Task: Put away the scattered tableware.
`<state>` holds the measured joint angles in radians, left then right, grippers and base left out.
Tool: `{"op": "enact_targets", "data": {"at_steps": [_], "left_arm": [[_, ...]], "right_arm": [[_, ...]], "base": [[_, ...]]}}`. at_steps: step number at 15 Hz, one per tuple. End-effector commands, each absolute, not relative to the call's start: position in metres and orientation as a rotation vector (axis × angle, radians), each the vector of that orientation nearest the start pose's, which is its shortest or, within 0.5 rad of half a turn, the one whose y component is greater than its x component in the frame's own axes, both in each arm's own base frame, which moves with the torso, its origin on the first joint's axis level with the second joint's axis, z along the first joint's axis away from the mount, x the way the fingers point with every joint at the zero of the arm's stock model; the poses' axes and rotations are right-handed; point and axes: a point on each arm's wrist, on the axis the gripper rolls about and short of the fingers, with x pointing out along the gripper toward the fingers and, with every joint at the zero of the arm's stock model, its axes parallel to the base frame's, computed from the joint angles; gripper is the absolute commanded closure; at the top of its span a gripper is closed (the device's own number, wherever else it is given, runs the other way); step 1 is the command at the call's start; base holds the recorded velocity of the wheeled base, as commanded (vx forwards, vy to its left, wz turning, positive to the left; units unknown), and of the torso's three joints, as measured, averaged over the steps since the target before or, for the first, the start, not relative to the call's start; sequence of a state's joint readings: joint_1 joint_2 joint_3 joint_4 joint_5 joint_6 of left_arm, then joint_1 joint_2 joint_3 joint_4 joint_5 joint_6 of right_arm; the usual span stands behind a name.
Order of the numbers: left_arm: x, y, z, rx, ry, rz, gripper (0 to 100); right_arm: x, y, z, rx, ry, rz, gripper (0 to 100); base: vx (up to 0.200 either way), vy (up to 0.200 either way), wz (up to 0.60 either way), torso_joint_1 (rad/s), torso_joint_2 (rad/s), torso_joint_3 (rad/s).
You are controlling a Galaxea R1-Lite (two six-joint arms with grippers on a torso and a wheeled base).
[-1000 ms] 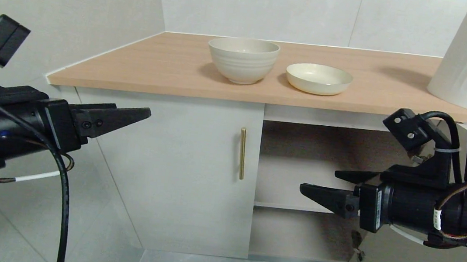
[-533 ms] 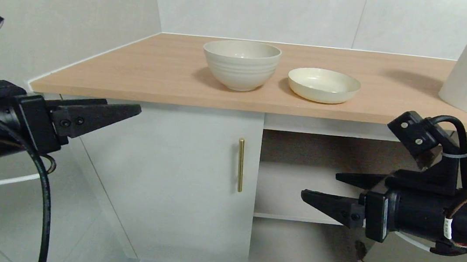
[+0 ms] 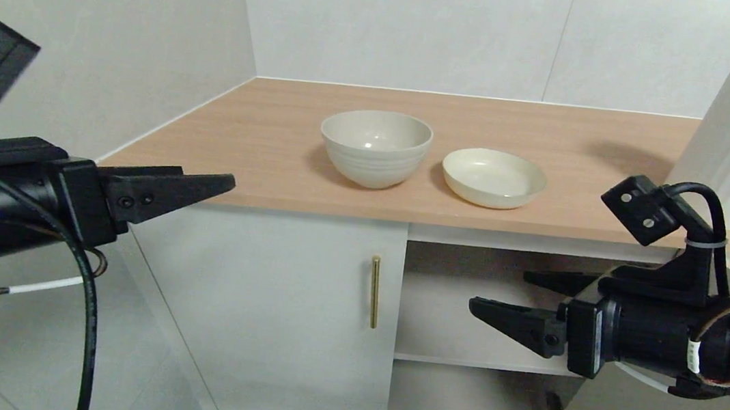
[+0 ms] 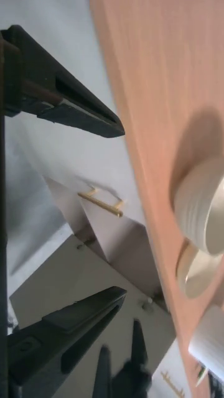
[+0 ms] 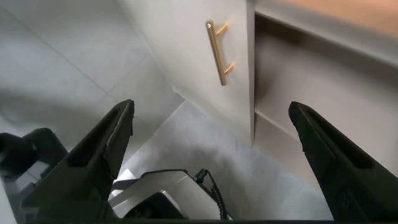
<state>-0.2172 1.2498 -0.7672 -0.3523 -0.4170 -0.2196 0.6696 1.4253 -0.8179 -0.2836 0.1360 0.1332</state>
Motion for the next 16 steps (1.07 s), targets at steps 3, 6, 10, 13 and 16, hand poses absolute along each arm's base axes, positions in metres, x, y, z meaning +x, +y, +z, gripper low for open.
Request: {"op": "enact_targets", "data": {"at_steps": [3,6,10,13,16], "left_arm": [[0.199,-0.054,0.249,-0.232,0.246,-0.618,0],[0.203,-0.055,0.253,-0.23,0.239,-0.619,0],[0.227,-0.067,0.25,-0.232,0.32,-0.639,0],[0.244,-0.071,0.247,-0.243,0.452,-0.621,0],[0.254,-0.074,0.243,-0.303,0.502,-0.598,0]], "right_arm": [[0.191,0.15,0.224,0.037,0.383,0.758,0],[0.197,0.155,0.219,0.033,0.397,0.757,0],[0.204,0.156,0.226,0.047,0.362,0.744,0],[0.212,0.159,0.233,0.05,0.345,0.694,0],[0.235,0.172,0.237,0.107,0.439,0.494,0]], "base": [[0.0,0.0,0.0,0.183,-0.46,-0.29],[0.0,0.0,0.0,0.185,-0.47,-0.286],[0.0,0.0,0.0,0.166,-0.39,-0.224],[0.0,0.0,0.0,0.032,-0.07,-0.041],[0.0,0.0,0.0,0.0,0.0,0.0]]}}
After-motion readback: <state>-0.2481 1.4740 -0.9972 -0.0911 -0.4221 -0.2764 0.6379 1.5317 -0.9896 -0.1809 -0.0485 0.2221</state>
